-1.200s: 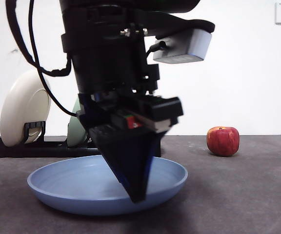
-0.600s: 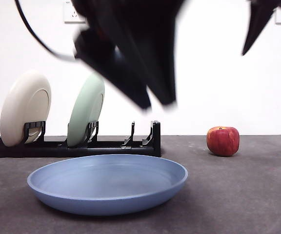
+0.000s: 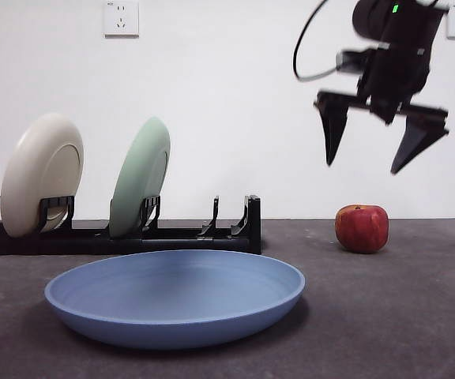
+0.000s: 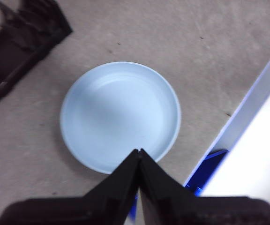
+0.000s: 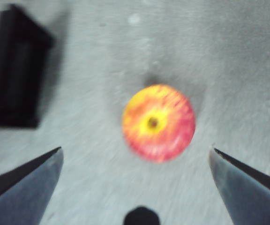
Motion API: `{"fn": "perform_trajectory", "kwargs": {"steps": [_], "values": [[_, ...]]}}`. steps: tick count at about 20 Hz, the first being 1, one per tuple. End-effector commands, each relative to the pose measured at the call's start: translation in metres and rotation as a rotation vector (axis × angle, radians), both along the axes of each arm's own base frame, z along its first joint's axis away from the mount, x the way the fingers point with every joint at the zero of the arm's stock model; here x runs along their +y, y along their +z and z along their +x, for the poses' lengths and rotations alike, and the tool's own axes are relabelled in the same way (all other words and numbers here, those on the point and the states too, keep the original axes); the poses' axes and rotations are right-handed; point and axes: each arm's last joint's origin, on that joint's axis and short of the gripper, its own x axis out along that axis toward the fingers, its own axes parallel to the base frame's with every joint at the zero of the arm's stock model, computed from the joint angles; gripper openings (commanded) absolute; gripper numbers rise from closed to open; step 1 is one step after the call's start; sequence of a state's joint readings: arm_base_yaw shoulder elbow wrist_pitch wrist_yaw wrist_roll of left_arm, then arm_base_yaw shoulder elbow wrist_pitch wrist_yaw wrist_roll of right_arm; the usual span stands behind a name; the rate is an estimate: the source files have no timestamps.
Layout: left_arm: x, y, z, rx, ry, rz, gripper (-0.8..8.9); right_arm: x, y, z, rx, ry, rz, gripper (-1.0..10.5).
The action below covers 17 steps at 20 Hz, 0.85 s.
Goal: Take the blue plate from the plate rack,put the plate on the table,take the apple from the table,put the apple in the plate
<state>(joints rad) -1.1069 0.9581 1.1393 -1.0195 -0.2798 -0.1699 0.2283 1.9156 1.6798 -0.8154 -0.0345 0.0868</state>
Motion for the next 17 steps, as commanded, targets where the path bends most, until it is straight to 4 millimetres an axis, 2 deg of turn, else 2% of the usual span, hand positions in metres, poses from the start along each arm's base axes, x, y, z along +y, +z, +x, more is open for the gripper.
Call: {"fn": "perform_trajectory", "kwargs": {"steps": [1,4,9,10,13,15,17], "values": [[0.011,0.005,-0.004,-0.024,0.04,-0.022,-0.08,0.003,-0.022,0.015,0.038,0.007,-0.02,8.6],[0.022,0.008,-0.007,-0.047,0.12,-0.034,-0.08,0.006,-0.049,0.031,0.071,-0.008,-0.059,8.5],[0.029,0.004,-0.011,-0.007,0.175,0.003,-0.05,0.007,-0.085,0.041,0.129,-0.021,-0.099,8.4],[0.03,0.004,-0.011,-0.003,0.186,-0.004,-0.05,0.008,-0.088,0.042,0.134,-0.02,-0.1,7.8],[0.033,0.005,-0.012,0.003,0.203,-0.021,-0.05,0.008,-0.088,0.044,0.119,-0.03,-0.092,3.7],[0.036,0.005,-0.014,0.007,0.212,-0.031,-0.05,0.007,-0.088,0.044,0.122,-0.056,-0.081,2.5],[0.039,0.006,-0.015,0.012,0.225,-0.047,-0.05,0.006,-0.088,0.044,0.123,-0.057,-0.076,0.6]]}}
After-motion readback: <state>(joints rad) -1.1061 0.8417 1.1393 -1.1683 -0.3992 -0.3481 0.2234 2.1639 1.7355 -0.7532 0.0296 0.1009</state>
